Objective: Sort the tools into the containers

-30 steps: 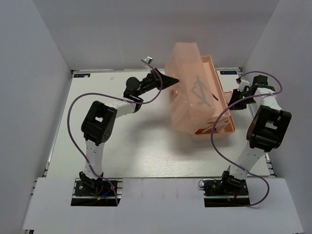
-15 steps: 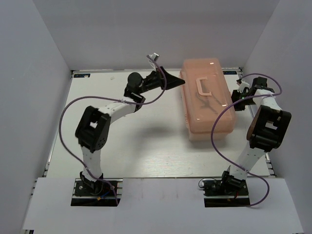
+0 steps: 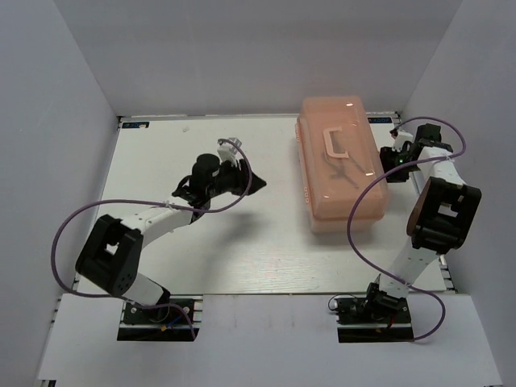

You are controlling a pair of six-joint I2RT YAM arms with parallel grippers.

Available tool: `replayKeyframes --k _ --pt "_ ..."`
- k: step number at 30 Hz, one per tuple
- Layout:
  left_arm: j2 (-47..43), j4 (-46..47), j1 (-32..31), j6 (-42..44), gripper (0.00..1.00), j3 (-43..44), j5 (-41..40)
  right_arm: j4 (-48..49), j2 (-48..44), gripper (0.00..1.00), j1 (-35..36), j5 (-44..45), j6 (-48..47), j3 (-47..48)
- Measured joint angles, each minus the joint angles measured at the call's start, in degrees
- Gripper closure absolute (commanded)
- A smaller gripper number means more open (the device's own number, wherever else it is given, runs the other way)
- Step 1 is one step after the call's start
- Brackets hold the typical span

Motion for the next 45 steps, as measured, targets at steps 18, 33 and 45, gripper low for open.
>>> replayKeyframes --k 18,33,45 --pt "14.43 -18.97 -0.61 10.32 0.46 9.29 -11.93 -0.85 0.13 0.48 13.33 7.08 -3.26 1.40" --pt "5.07 -26.69 -0.20 11.06 0.25 6.60 -22.88 2.08 -2.82 0.47 18.27 24.09 2.58 -2.21" --pt "-20.90 -43.10 0.02 19.47 0.00 5.62 -23.50 3.82 -38.10 0.10 15.41 30.03 2.36 -21.99"
